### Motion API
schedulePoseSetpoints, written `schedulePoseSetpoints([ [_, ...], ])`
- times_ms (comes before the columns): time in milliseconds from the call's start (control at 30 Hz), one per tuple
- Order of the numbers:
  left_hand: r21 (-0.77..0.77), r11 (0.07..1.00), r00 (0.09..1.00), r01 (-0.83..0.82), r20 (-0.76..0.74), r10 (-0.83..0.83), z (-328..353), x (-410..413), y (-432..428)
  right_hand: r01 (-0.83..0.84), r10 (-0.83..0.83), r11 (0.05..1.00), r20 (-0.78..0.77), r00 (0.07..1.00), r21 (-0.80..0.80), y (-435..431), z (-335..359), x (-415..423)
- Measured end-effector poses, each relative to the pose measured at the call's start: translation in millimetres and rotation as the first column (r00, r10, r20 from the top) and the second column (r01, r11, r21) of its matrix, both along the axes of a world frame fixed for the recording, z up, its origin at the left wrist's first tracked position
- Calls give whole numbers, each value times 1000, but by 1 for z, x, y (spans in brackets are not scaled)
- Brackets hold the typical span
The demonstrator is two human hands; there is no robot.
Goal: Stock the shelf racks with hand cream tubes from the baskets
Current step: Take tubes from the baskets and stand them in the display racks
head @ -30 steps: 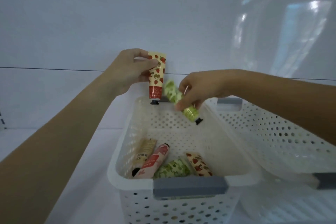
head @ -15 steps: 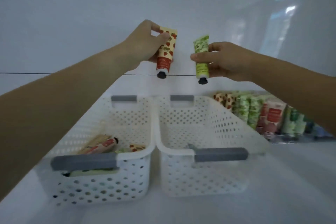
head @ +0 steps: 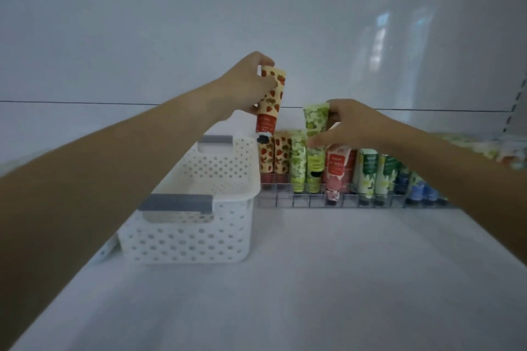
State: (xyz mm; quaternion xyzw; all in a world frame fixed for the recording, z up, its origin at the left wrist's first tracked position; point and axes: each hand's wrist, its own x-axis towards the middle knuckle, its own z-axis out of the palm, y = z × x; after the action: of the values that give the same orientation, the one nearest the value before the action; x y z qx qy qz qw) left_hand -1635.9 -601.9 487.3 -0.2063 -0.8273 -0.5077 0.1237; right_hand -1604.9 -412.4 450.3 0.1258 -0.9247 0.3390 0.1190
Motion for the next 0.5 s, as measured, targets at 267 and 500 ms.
schedulePoseSetpoints([
  [267, -102, 991, 995, -92, 37, 96, -27, -2, 20, -29, 96, 966, -254, 963, 256, -1, -29, -13],
  [500, -211, 974, 992, -77, 77, 95, -55, -5, 14, 14, 72, 950, -261, 963, 313, -6, -59, -20],
])
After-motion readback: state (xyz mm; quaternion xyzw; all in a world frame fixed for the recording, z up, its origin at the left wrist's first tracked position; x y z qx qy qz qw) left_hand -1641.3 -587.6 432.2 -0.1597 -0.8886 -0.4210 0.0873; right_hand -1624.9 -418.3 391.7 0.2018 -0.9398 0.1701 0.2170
